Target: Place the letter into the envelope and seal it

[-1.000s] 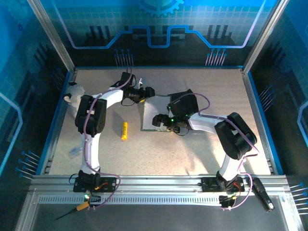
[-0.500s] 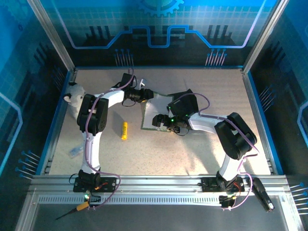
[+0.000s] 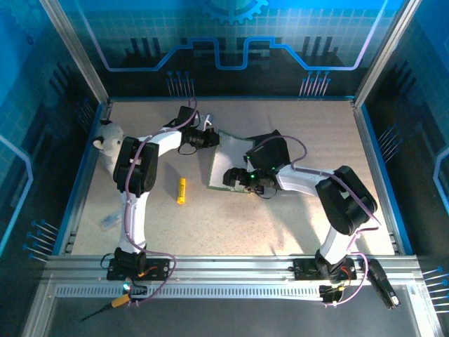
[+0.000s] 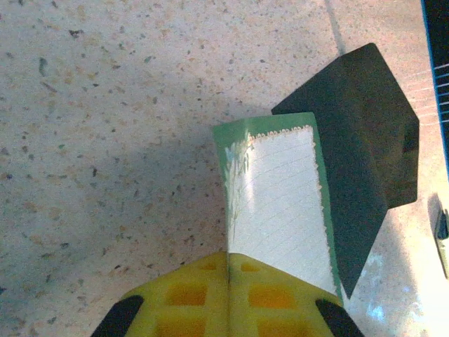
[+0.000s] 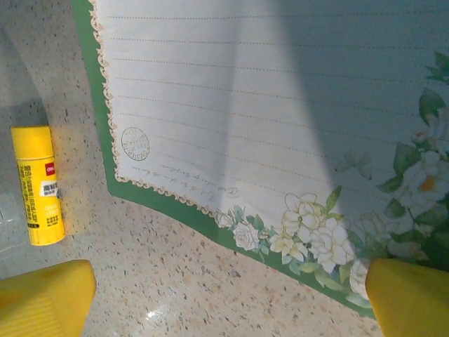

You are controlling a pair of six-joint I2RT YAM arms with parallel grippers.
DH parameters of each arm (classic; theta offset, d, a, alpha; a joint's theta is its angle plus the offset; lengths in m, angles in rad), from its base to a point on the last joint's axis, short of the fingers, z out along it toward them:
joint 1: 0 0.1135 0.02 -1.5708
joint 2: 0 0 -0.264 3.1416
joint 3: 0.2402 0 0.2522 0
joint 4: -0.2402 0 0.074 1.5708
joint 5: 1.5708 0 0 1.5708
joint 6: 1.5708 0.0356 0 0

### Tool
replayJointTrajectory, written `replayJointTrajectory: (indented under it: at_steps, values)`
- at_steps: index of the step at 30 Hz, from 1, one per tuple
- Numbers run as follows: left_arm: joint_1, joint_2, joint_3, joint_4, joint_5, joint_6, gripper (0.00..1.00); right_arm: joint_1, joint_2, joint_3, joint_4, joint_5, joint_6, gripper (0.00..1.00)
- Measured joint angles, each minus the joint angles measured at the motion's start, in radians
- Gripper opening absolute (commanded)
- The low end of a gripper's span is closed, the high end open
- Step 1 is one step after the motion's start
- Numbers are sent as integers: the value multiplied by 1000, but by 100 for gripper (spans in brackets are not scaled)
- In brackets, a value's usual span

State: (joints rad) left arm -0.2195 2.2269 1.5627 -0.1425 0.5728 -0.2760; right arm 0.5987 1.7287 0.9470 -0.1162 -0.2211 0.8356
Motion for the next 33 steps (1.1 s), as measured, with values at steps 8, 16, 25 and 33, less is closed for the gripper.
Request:
replayJointTrajectory:
  at_steps: [8, 16, 25, 33]
  values:
    - [0, -53, -47, -10, -27, 15, 0, -2, -74, 31, -90, -1, -47, 100]
    - [4, -268, -139, 3, -37, 18, 0, -72, -255, 50, -156, -3, -113, 100]
    - [17, -467, -205, 23, -37, 25, 0, -190, -438, 19, -162, -70, -180, 100]
    - [17, -544, -211, 16, -33, 44, 0, -248, -450, -70, -142, -148, -205, 100]
